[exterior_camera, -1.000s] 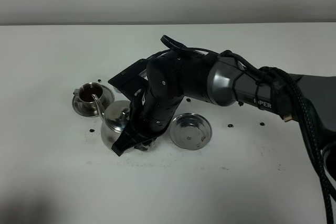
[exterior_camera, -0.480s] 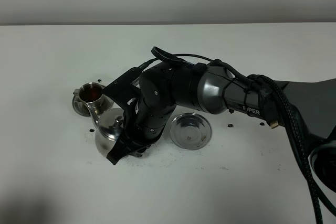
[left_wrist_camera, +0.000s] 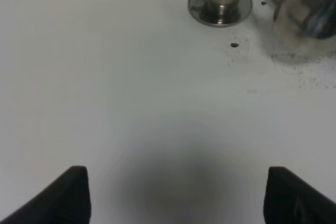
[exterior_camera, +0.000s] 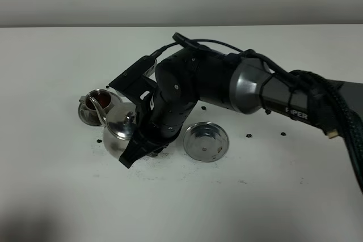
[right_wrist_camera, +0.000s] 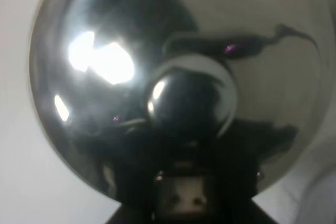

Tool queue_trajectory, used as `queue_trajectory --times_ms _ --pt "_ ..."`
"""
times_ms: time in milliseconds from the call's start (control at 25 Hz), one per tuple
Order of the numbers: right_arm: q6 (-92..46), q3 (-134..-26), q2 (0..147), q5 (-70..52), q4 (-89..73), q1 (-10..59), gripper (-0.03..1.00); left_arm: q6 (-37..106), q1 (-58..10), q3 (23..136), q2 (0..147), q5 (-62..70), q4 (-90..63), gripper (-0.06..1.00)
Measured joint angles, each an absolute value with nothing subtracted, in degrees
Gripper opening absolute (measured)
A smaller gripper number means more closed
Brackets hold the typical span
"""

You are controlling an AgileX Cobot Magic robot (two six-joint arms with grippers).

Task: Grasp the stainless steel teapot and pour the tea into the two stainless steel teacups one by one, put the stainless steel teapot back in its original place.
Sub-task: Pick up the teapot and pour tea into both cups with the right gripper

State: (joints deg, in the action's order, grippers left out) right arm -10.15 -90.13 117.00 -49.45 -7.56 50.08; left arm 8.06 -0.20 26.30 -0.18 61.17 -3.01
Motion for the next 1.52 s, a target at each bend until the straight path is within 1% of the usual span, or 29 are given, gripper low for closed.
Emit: queue_trajectory --times_ms 320,600,720,960,1120,1520 --pt "-11.47 -90.55 114.25 -55.03 1.09 43.57 0.17 8.06 -0.2 26.3 -0.18 61.17 -3.01 0.66" --pt "-23.1 -95.38 114.25 -60.68 3.99 37.86 0.17 8.06 -0.2 26.3 -0.18 61.17 -3.04 0.66" --pt "-31.06 -97.48 114.25 -61.93 4.27 35.89 0.17 8.06 -0.2 26.3 -0.18 61.17 -3.04 0.66" --pt "-46.83 -97.89 114.31 -62.11 5.17 34.15 0.17 8.01 -0.2 26.3 -0.18 61.17 -3.04 0.66" --pt "-53.98 -98.23 115.16 -60.87 5.17 33.65 0.17 8.01 -0.2 26.3 -0.18 61.17 -3.04 0.66" --pt "-56.8 -108.49 123.09 -61.24 11.48 33.44 0.17 8.01 -0.2 26.3 -0.18 61.17 -3.04 0.66"
